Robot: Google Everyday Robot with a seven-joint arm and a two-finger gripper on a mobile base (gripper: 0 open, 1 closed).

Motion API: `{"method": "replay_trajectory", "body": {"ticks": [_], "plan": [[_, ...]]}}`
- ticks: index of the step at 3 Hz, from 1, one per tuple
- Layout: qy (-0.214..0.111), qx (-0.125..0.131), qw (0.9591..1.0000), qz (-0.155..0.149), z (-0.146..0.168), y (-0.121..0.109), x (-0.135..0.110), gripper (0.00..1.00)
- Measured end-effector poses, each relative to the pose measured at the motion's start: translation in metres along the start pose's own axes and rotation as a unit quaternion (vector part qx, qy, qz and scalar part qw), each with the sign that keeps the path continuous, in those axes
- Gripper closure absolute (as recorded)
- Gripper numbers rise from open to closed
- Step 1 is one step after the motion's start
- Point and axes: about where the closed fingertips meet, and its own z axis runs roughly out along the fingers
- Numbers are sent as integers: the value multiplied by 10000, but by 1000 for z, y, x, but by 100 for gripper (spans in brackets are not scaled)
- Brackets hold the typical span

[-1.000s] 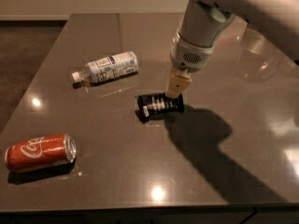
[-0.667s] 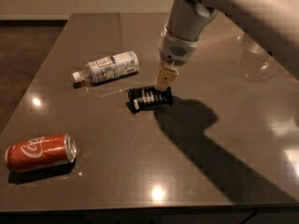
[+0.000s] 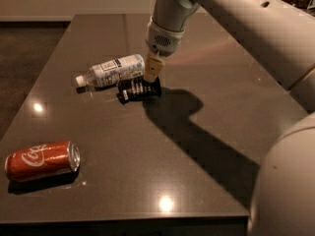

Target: Move rxbar chocolate near blue plastic bottle

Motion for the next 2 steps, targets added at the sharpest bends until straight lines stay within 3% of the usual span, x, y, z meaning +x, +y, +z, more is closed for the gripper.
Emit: {"method": "replay_trajectory", "body": {"ticks": [1, 2], "plan": [[24, 60, 9999, 82, 2, -12, -12, 74], [134, 321, 9990, 267, 1, -25, -10, 43]]}}
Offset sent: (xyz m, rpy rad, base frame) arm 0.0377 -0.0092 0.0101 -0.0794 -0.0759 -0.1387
